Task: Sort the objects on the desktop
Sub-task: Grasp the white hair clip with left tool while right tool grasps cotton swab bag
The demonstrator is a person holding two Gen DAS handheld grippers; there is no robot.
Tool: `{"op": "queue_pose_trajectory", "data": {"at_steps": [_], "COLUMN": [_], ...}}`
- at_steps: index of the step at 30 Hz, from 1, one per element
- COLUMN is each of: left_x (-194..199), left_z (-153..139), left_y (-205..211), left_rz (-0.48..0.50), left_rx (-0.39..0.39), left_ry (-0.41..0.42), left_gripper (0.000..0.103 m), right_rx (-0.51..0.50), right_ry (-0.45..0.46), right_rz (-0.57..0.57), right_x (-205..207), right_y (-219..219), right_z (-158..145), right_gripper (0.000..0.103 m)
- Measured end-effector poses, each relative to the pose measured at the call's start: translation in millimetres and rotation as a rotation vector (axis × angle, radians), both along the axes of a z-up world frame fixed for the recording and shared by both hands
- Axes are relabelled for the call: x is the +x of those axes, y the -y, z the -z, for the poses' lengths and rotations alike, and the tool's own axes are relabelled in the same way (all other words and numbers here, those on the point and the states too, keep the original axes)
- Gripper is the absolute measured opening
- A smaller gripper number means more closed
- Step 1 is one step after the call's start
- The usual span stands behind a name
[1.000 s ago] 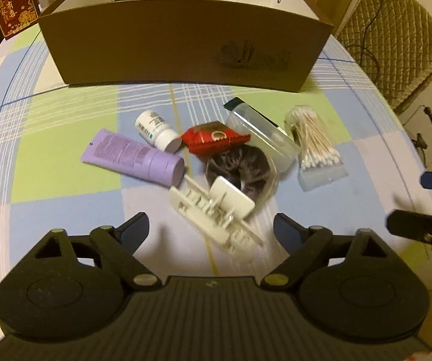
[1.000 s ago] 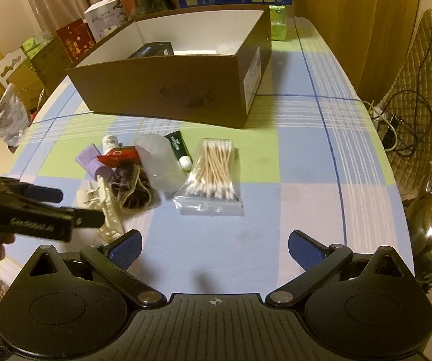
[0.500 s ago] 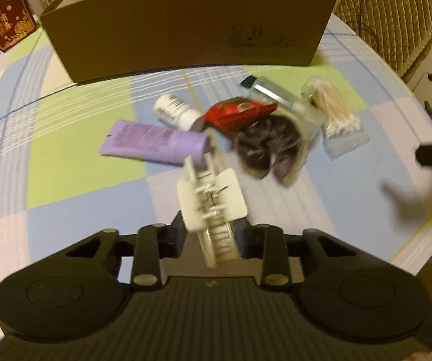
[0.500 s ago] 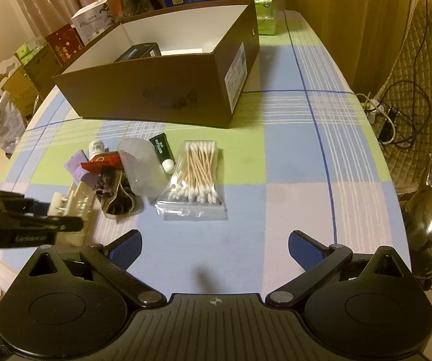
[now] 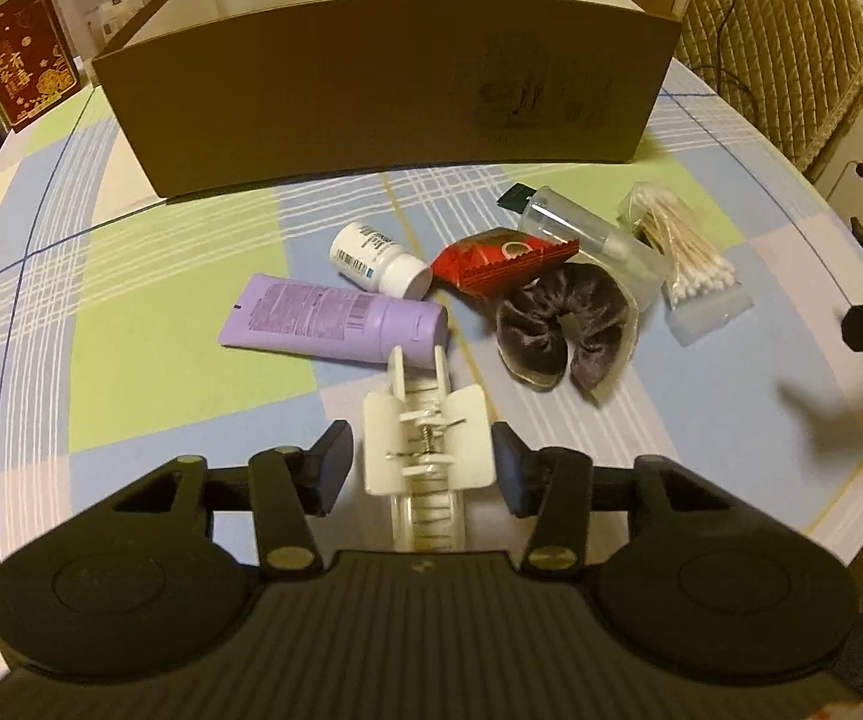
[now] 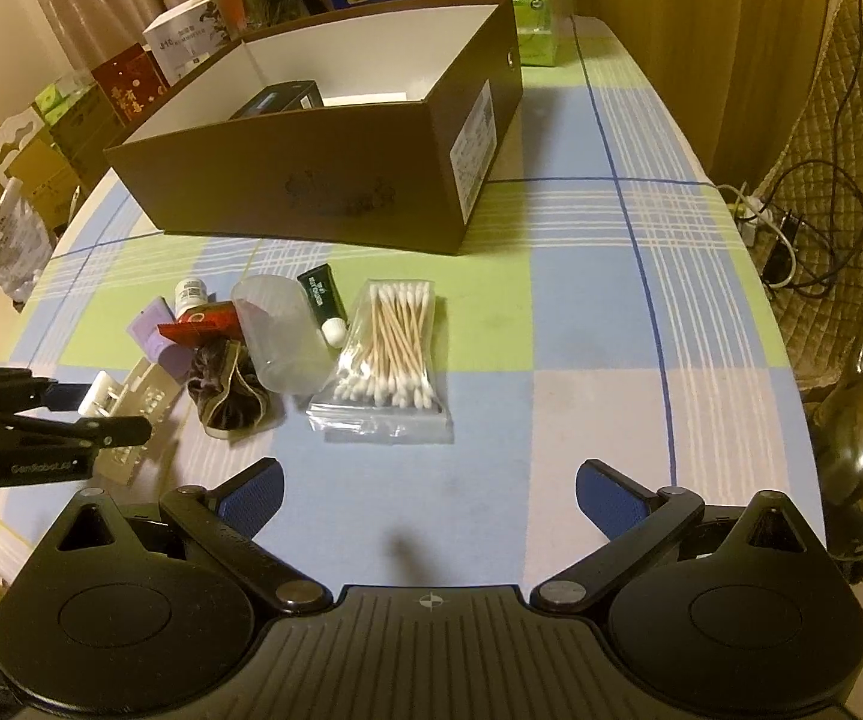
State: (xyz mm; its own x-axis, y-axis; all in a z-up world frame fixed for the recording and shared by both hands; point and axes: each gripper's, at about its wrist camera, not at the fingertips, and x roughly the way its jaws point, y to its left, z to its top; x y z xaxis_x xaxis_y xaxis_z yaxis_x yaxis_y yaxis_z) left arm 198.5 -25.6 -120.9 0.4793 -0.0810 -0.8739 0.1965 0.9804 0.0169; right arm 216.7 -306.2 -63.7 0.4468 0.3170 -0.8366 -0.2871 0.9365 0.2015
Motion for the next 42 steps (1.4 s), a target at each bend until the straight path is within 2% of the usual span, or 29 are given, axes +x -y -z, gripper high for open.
{"op": "queue_pose_trajectory", "data": {"at_steps": [1, 7, 13, 23, 25, 29, 34, 41, 42], "left_x": [0, -4, -14, -20, -18, -12, -4, 6, 8], "left_z": [-1, -7, -22, -55, -58, -61, -65, -66, -65], "left_y": [-1, -4, -16, -58, -69, -89, -106, -116, -116], "left_rz": [-0.002, 0.022, 0.003, -0.107, -0.132, -0.180, -0.204, -0.192, -0.188], "left_rx": [-0.006, 0.006, 0.016, 0.021, 0.028, 0.044, 0.047, 0.042, 0.040], "left_ry": [0.004, 0.029, 0.057, 0.145, 0.154, 0.163, 0.176, 0.182, 0.181], "left_gripper": [0.036, 0.036, 0.036, 0.036, 0.036, 0.036, 0.036, 0.036, 0.036], "right_rx": [0.000, 0.005, -0.001, 0.015, 0.011, 0.012, -0.024, -0.068, -0.084], "right_ry": [-0.001, -0.001, 0.004, 0.060, 0.065, 0.057, 0.034, 0.007, 0.011], "right_rz": [0.004, 0.022, -0.002, -0.018, -0.025, -0.035, -0.045, -0.047, -0.051], "right_x": [0, 0, 8, 36, 46, 62, 80, 87, 87], "right_y": [1, 5, -7, -25, -30, -40, -51, -58, -60], "right_z": [0, 0, 6, 18, 22, 30, 41, 50, 50], "right_gripper": [0.101, 0.101, 0.101, 0.099, 0.086, 0.076, 0.055, 0.041, 0.036]}}
